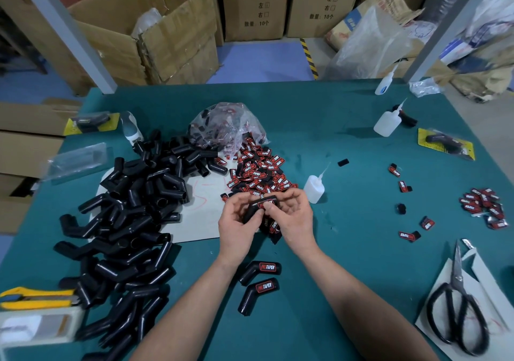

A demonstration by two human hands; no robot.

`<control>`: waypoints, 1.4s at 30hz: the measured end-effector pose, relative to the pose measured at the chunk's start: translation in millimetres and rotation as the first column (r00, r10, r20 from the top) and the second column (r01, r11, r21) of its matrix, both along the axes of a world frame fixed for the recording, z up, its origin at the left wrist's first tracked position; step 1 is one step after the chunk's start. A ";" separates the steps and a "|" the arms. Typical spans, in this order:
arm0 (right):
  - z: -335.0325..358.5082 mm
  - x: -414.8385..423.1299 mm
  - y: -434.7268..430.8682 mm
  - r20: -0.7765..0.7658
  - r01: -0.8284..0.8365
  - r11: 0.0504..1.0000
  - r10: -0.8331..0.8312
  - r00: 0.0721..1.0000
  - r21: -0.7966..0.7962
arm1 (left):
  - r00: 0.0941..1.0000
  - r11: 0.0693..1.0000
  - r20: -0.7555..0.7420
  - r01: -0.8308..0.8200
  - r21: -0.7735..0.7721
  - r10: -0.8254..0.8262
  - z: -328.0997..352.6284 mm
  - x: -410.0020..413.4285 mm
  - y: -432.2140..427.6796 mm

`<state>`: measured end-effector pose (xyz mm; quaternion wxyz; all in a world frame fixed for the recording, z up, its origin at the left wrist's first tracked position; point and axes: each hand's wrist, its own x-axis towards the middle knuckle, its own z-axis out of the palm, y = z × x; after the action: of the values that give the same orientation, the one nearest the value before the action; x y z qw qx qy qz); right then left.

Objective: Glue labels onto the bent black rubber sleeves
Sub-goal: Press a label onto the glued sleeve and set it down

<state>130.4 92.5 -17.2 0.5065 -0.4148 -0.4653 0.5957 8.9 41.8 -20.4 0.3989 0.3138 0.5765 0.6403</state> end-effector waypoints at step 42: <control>-8.5 16.4 14.8 0.440 -0.249 0.632 -0.162 0.883 0.733 | 0.997 0.986 0.049 -0.066 0.155 0.059 0.9 -6.7 -0.6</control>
<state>146.9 107.4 -25.6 0.4919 -0.2761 -0.7923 0.2326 2.2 41.2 -19.4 0.3657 0.3117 0.5250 0.7025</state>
